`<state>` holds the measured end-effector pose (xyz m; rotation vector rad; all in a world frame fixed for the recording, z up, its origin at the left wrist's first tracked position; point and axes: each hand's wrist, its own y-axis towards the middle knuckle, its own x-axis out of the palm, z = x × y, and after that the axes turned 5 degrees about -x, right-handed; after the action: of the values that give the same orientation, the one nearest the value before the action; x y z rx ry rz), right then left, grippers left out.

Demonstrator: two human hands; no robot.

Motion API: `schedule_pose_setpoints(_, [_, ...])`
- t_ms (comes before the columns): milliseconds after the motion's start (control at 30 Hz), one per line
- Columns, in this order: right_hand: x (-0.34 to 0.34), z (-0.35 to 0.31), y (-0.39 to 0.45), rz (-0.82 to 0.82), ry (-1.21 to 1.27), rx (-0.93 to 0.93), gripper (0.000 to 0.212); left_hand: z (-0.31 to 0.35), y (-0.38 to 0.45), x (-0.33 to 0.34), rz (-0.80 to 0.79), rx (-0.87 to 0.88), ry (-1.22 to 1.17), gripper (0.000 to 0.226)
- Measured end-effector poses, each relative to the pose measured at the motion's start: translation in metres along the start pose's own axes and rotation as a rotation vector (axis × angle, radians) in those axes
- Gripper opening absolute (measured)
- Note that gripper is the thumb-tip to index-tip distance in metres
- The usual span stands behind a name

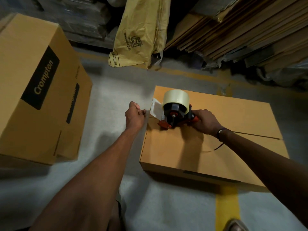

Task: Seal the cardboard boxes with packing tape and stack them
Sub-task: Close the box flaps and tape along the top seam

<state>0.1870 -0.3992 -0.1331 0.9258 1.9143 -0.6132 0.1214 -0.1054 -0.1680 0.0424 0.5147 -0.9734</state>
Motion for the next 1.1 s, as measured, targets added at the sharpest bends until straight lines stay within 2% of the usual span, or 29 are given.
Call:
schedule_pose_setpoints(200, [0.0,-0.001,0.002,-0.002,-0.009,-0.002,0.037,-0.001,0.004,0.002,0.024,-0.008,0.019,0.031])
schedule_pose_setpoints(333, [0.003,-0.005,0.007,0.01,-0.024,-0.02,0.026,-0.008,0.009,-0.003,0.032,0.001,0.044,0.018])
schedule_pose_setpoints(433, [0.009,-0.007,0.01,0.032,-0.051,-0.037,0.025,-0.015,0.011,-0.002,0.037,-0.07,-0.065,0.026])
schedule_pose_setpoints(600, [0.012,-0.007,0.011,0.03,-0.108,-0.031,0.024,-0.019,-0.001,0.0,0.025,-0.049,0.086,0.015])
schedule_pose_setpoints(700, [0.013,-0.007,0.012,0.013,-0.133,-0.028,0.024,-0.029,-0.002,0.014,-0.05,-0.118,0.073,0.016])
schedule_pose_setpoints(767, [0.012,-0.008,0.012,0.007,-0.156,-0.023,0.026,-0.042,0.005,0.024,0.011,-0.199,0.126,0.023])
schedule_pose_setpoints(833, [0.011,-0.007,0.012,-0.006,-0.158,-0.013,0.028,-0.049,0.003,0.018,0.013,-0.31,0.18,0.013])
schedule_pose_setpoints(867, [0.011,-0.007,0.012,-0.016,-0.154,-0.011,0.029,-0.048,-0.001,0.013,-0.006,-0.304,0.21,0.013])
schedule_pose_setpoints(933, [0.011,-0.008,0.012,-0.034,-0.15,-0.017,0.03,-0.042,-0.013,0.008,0.119,-0.262,0.222,0.022])
schedule_pose_setpoints(1000, [0.009,-0.007,0.013,-0.049,-0.149,-0.025,0.03,-0.031,-0.022,0.007,0.19,-0.142,0.102,0.025])
schedule_pose_setpoints(1033, [0.007,-0.008,0.014,-0.065,-0.138,-0.032,0.029,-0.021,-0.028,0.01,0.168,-0.087,0.062,0.026])
schedule_pose_setpoints(1100, [0.001,-0.009,0.013,-0.119,-0.085,-0.058,0.027,-0.01,-0.036,0.019,0.024,-0.018,0.063,0.026])
